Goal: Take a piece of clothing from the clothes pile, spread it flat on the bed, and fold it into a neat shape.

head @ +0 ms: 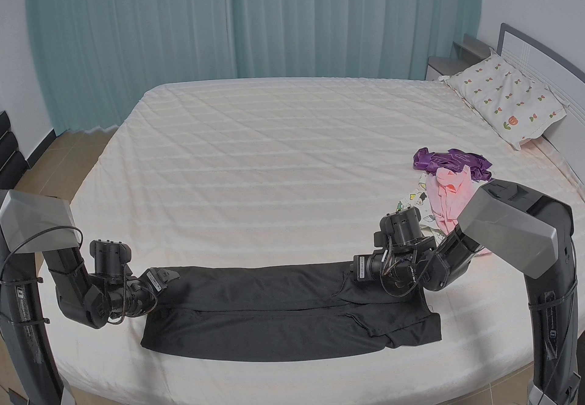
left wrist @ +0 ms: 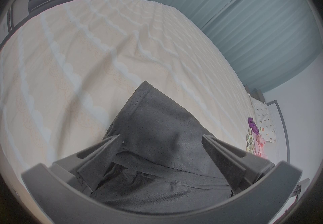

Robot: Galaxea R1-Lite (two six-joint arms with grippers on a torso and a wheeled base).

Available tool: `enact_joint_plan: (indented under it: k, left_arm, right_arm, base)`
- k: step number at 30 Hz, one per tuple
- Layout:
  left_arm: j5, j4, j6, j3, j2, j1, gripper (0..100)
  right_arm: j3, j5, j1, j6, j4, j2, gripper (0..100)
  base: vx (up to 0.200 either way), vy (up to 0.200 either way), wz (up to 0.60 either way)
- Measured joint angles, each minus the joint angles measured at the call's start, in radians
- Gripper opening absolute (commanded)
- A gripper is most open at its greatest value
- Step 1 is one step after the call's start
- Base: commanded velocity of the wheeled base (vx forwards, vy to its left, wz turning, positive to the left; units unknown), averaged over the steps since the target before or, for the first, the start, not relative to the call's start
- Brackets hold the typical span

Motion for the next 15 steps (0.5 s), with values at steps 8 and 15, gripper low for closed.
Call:
enact_joint_plan:
  k: [8, 15]
  left_arm:
    - [0.0, 0.0, 0.0, 0.002, 0.0, 0.0, 100]
    - [0.0, 0.0, 0.0, 0.003, 0.0, -0.001, 100]
  right_arm:
    - [-0.012, -0.017, 0.016, 0.002, -0.104, 0.011, 0]
    - [-0.006, -0.033, 0.034, 0.0, -0.122, 0.026, 100]
  base:
    - [0.0, 0.0, 0.0]
    - [0.0, 0.0, 0.0]
